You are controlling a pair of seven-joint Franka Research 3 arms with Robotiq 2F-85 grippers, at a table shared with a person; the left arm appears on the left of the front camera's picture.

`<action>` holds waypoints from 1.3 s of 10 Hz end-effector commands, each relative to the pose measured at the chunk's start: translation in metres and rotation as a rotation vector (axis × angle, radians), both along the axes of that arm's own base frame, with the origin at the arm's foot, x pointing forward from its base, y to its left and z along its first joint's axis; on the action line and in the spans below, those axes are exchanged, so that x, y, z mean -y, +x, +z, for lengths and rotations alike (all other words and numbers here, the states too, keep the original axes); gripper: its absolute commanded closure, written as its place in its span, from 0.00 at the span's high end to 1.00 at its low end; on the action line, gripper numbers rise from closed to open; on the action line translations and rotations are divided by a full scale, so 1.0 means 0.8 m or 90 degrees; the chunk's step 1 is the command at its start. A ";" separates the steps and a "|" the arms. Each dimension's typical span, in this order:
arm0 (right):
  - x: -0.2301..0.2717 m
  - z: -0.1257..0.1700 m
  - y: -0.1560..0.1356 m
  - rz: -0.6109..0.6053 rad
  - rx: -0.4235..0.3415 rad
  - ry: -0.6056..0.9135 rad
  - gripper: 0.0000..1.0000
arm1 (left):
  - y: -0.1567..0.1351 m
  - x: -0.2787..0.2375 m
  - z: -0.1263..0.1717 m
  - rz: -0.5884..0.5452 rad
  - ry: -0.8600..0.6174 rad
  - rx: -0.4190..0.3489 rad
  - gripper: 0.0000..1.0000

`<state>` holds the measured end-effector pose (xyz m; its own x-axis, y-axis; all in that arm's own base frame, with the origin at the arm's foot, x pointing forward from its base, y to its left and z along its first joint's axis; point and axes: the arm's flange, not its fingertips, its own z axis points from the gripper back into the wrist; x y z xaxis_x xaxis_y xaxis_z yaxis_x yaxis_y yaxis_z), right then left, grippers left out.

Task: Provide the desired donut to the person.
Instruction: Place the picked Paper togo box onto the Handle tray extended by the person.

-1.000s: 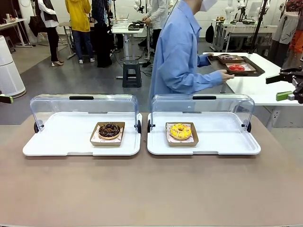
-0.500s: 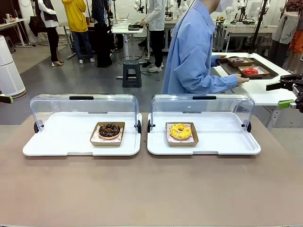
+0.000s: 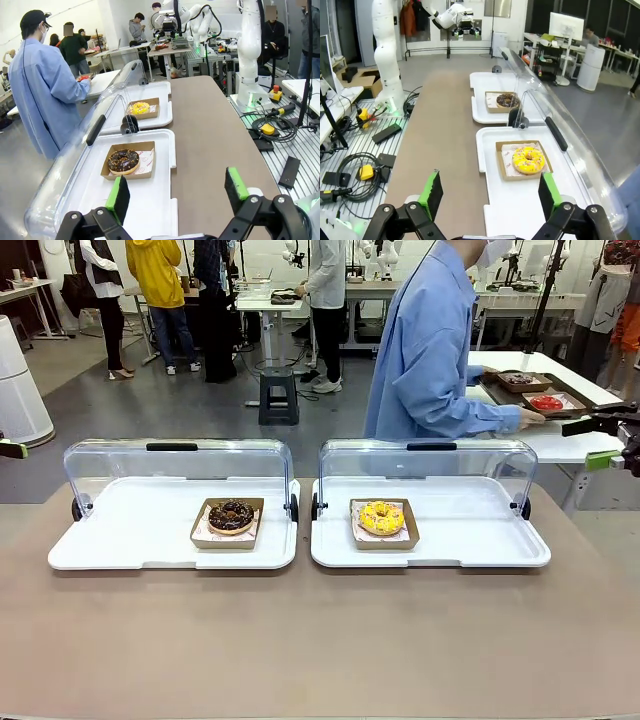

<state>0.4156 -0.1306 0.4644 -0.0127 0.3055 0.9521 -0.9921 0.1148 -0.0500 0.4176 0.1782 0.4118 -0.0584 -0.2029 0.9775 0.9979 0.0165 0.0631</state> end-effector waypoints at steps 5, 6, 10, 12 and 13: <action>0.000 0.000 0.000 0.000 0.000 0.000 1.00 | 0.001 0.001 0.003 0.014 -0.003 -0.002 1.00; 0.000 0.000 0.000 0.000 0.000 0.000 1.00 | 0.001 0.001 0.003 0.014 -0.003 -0.002 1.00; 0.000 0.000 0.000 0.000 0.000 0.000 1.00 | 0.001 0.001 0.003 0.014 -0.003 -0.002 1.00; 0.000 0.000 0.000 0.000 0.000 0.000 1.00 | 0.001 0.001 0.003 0.014 -0.003 -0.002 1.00; 0.000 0.000 0.000 0.000 0.000 0.000 1.00 | 0.001 0.001 0.003 0.014 -0.003 -0.002 1.00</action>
